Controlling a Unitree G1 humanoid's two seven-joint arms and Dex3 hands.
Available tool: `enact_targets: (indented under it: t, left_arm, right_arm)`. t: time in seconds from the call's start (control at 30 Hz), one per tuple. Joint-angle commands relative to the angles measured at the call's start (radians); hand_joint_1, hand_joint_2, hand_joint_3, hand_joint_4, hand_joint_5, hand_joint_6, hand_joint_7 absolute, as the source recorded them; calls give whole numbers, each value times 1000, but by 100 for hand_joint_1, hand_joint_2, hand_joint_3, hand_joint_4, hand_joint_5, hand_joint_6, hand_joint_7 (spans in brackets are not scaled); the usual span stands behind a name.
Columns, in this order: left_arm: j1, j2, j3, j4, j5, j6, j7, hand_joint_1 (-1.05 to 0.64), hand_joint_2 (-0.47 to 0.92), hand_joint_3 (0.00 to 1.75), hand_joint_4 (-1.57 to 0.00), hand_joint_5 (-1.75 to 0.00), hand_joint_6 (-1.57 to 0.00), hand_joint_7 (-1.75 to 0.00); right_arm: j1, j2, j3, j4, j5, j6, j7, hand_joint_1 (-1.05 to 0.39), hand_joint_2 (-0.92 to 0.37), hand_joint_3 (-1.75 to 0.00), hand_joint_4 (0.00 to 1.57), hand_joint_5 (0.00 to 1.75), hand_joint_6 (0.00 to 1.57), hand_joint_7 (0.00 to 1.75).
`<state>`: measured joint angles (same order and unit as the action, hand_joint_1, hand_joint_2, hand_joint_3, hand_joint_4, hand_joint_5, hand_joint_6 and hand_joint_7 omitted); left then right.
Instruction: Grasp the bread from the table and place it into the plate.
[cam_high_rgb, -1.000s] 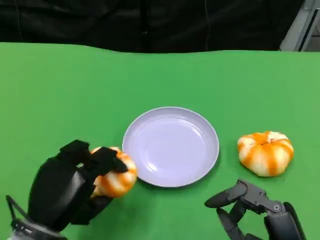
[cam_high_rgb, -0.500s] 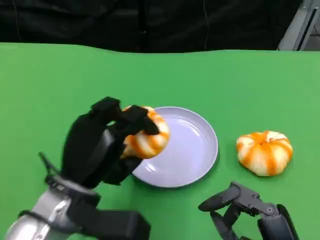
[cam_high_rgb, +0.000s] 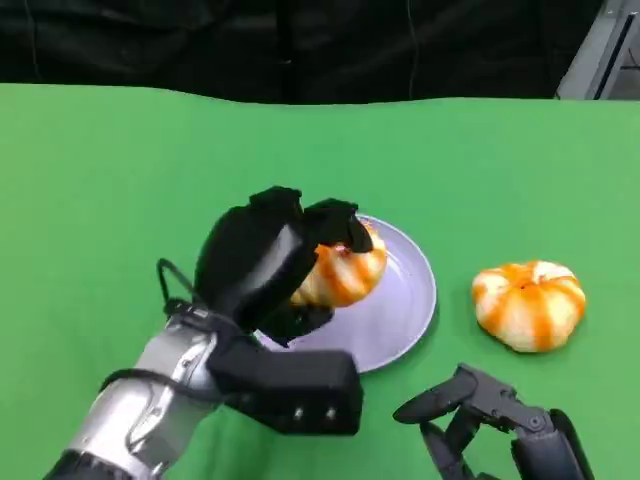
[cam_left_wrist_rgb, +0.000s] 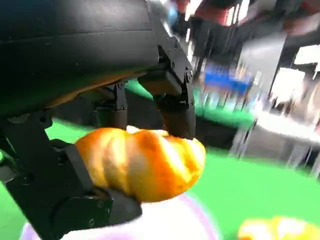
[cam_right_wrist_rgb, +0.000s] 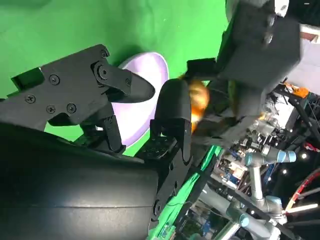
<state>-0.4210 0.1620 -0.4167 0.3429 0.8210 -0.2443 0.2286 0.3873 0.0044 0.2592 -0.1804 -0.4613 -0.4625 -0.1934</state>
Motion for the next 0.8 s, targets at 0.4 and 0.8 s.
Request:
enact_targets:
  t: [0.4,0.8]
  left_arm:
    - [-23,128,-58,-11,-60,125,-422,-74,92,39,0,0,-2,0]
    - [187,216,83,-272,-198,4,-333,-57,92,34,-15,-9,-14,-5]
  right_arm:
    - [-2,21,40,-15,-15,41,-31,-17,-63,-86,79,150,68,98]
    - [30,-4,21,-69,11,55,-6,-18,-65,-82,77,149,69,96]
